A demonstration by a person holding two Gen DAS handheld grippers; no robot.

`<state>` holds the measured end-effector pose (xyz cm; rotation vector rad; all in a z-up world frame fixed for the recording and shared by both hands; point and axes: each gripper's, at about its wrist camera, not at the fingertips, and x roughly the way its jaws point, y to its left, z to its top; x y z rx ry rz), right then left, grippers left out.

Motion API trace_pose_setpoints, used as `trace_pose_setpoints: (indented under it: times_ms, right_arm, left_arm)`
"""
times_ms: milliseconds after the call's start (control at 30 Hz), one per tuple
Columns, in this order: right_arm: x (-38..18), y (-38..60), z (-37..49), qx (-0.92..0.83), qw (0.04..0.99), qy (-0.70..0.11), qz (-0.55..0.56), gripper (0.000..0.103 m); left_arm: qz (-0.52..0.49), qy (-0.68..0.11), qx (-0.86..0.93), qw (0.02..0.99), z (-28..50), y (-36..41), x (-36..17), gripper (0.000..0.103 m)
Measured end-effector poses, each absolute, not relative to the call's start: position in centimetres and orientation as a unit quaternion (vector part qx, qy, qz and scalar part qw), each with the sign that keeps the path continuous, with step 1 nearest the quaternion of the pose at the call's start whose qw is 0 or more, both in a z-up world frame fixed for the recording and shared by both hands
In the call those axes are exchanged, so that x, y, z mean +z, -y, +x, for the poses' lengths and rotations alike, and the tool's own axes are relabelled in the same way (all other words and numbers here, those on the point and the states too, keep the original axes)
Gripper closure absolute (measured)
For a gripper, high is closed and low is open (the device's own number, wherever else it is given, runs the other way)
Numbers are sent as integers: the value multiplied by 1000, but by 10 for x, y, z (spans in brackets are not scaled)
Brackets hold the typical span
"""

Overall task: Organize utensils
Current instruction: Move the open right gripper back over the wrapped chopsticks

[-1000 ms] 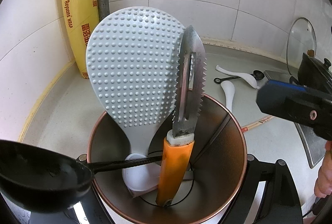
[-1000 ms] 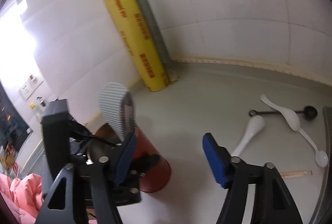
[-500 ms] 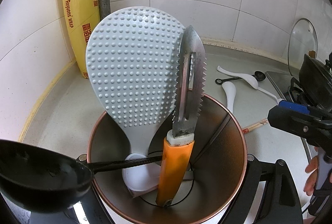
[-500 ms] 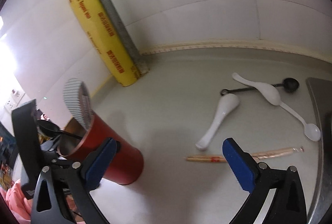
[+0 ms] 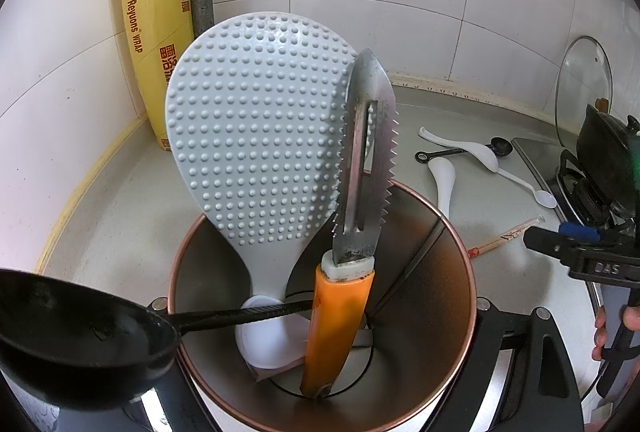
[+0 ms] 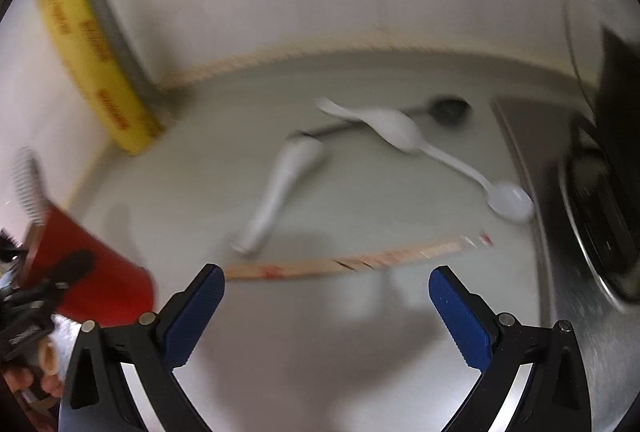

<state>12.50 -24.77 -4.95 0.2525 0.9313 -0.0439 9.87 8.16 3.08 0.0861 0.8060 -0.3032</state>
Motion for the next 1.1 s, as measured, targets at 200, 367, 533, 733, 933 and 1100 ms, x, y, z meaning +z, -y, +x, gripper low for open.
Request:
trace_pose_setpoints:
  times_ms: [200,367,533,733,933,1100]
  right_arm:
    - [-74,267,138,-81,856,-493,132,0]
    - [-83,256,156,-95,850,-509,96,0]
    - [-88,244,178,-106,846,-520,54,0]
    - [-94,228,196,-104,842,-529,-5,0]
    - [-94,221,188,-91,844,-528,-31,0]
    - [-97,234,166,-88,842,-532,-23,0]
  left_arm:
    - [41,-391,-146,908,98,-81,31,13]
    - [41,-391,-145,908,98,-80,31,13]
    - [41,-391,-144,908,98,-80,31,13]
    - [41,-391,-145,908,98,-80,31,13]
    - [41,-390,-145,908,97,-81,31,13]
    - [41,-391,-145,908,97,-81,31,13]
